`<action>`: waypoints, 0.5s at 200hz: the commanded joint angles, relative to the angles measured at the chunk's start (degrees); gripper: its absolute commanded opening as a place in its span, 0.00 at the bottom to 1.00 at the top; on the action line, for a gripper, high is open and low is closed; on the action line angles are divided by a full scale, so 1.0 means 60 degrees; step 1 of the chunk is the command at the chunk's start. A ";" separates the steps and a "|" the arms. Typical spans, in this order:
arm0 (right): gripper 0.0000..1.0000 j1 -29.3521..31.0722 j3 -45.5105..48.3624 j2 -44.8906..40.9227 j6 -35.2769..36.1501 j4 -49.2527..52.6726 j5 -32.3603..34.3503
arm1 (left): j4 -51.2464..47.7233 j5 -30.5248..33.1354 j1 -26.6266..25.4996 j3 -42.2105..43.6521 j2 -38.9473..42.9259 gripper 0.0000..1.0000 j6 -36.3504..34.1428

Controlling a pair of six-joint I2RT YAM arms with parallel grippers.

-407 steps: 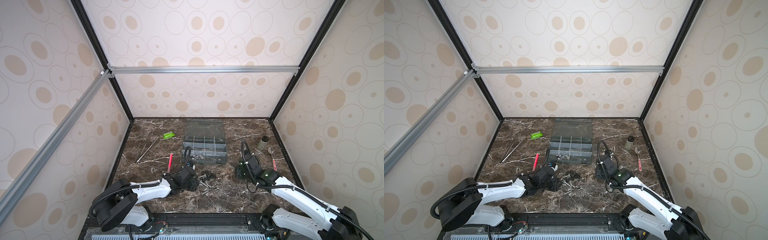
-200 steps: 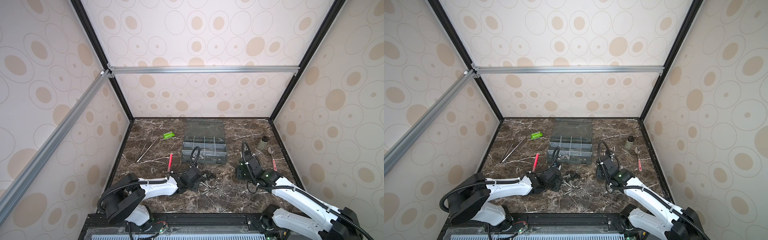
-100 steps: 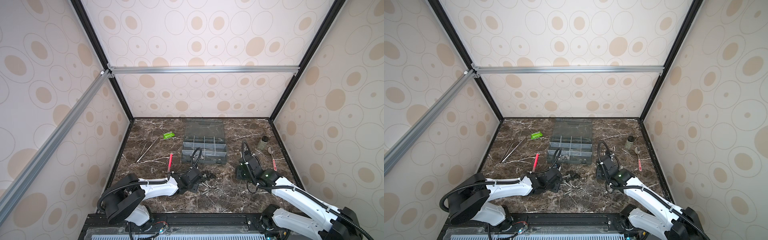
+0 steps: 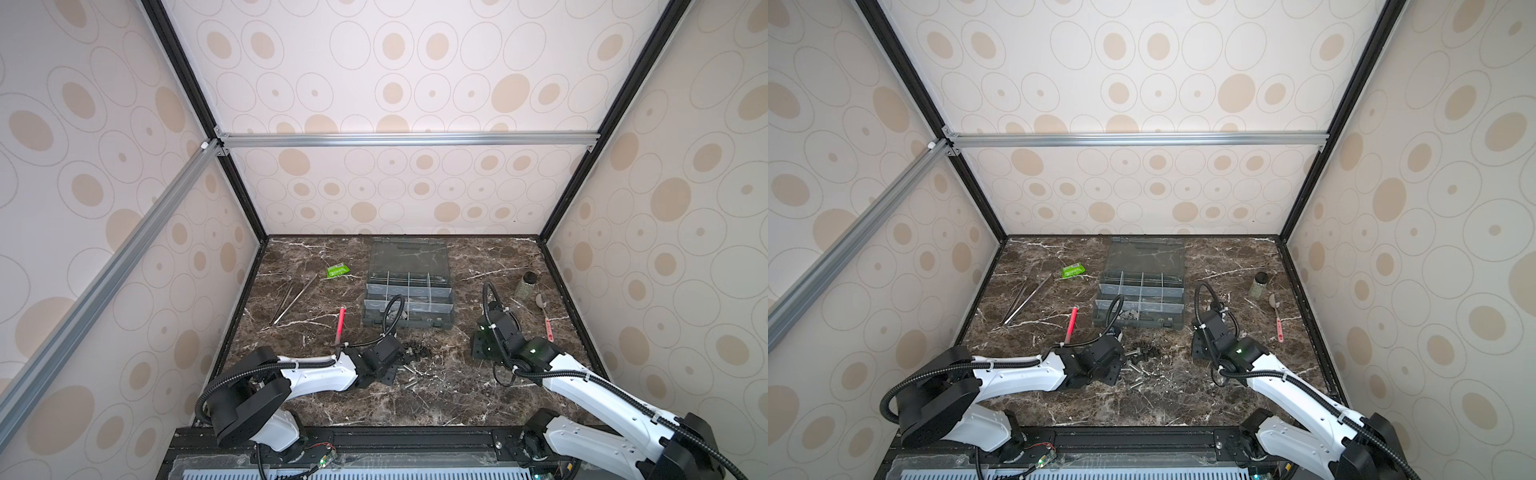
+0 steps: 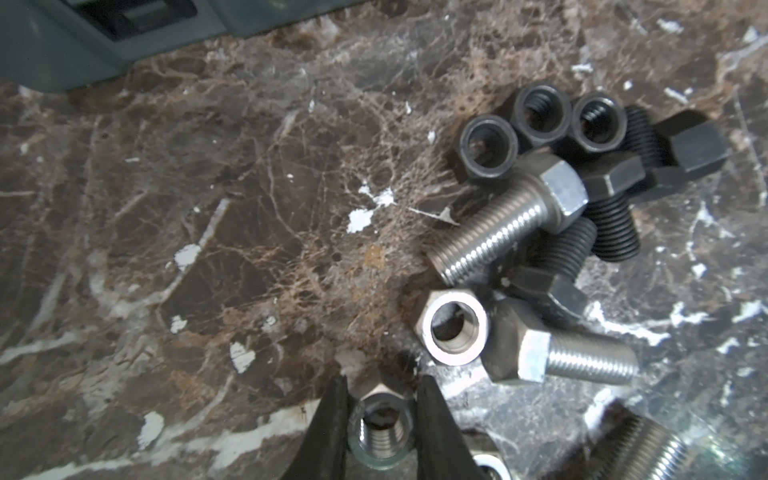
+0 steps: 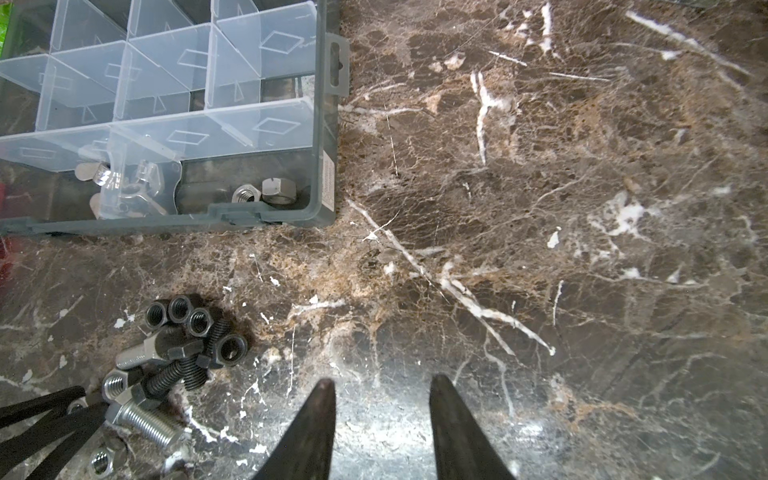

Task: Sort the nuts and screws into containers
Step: 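Grasp a silver hex nut from the pile with the left gripper, then carry the hex nut with the left gripper into the hex nut compartment and release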

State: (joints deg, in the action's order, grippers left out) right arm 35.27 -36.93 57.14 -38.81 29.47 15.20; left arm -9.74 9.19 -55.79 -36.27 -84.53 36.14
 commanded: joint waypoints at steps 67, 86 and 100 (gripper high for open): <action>0.41 -0.0017 0.0442 -0.0627 -0.0388 0.0249 0.0189 | -0.0207 0.0578 0.0366 -0.2265 -0.0067 0.20 -0.1384; 0.41 -0.0018 0.0420 -0.0734 -0.0371 0.0393 0.0192 | -0.0055 0.0520 0.0584 -0.3140 -0.0676 0.20 -0.1731; 0.41 -0.0026 0.0370 -0.0808 -0.0366 0.0569 0.0249 | 0.0041 0.0445 0.0735 -0.3763 -0.1131 0.20 -0.1920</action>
State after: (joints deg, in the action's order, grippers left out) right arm 35.29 -35.00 53.47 -39.88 30.09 15.29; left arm -11.03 10.98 -53.21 -52.88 -87.44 28.82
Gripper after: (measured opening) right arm 0.409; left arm 0.251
